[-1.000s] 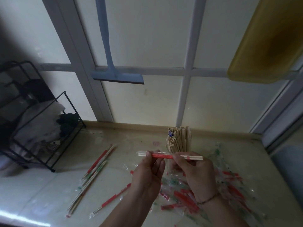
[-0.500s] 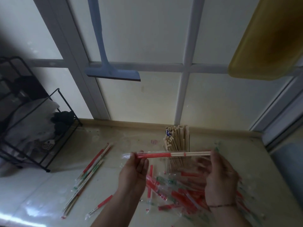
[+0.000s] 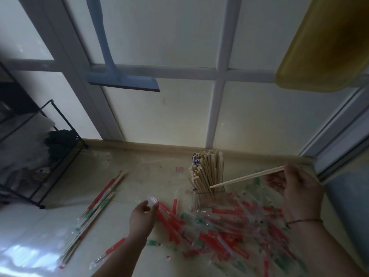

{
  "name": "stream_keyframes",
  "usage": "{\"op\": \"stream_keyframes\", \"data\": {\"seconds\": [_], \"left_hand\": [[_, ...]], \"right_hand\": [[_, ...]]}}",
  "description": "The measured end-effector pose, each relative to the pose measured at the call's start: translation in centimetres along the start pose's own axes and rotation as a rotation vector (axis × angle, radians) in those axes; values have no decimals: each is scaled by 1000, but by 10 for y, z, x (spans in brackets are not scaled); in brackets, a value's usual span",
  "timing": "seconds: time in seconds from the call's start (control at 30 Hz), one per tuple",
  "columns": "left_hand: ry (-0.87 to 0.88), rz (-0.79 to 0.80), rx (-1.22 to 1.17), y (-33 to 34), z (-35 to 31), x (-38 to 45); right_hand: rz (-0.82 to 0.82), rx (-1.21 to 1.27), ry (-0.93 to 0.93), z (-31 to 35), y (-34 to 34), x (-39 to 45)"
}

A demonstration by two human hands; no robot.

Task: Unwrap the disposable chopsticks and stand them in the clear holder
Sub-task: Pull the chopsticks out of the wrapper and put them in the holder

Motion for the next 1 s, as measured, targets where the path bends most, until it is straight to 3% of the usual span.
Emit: {"op": "stream_keyframes", "data": {"seconds": [0.07,0.13,0.23,0.3,0.4,0.5,0.67,0.77,0.87,1.0], "left_hand": [[64,-72,22,4,-9,-6],[247,-80,46,8,-23,-20],[530,99,109,22,-43,-45],[618,231,153,36,-59,-54],[787,290,222,55,-80,-52],[948,268,165,69,-92,-42],[949,327,-5,74,-102,-33],[958,346,-89,74,-103,-34],[876,331,-72,71,-94,-34],[817,271,101,47,-59,-33]], "right_hand": [[39,-59,-39,-2,4,4],[99,-204,-136,-4,12,8],[223,-414,-355,-4,33,5],[333,-528,-498,-3,53,-2],[571,-715,-620,-20,81,-9],[715,-827,-631,-46,94,-13],[889,-903,-456,-77,84,-18],[847,-874,-407,-82,73,-27],[700,-786,-418,-72,62,-33],[538,-638,-725,-40,57,-43]]}}
Point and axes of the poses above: each hand's wrist, its own x-axis towards the middle knuckle, its own y-axis out of the palm, z = x × y, the point moved 1 cm from there along x, towards the middle knuckle, and after that the axes turned 8 degrees about -y, right-handed, at the moved point
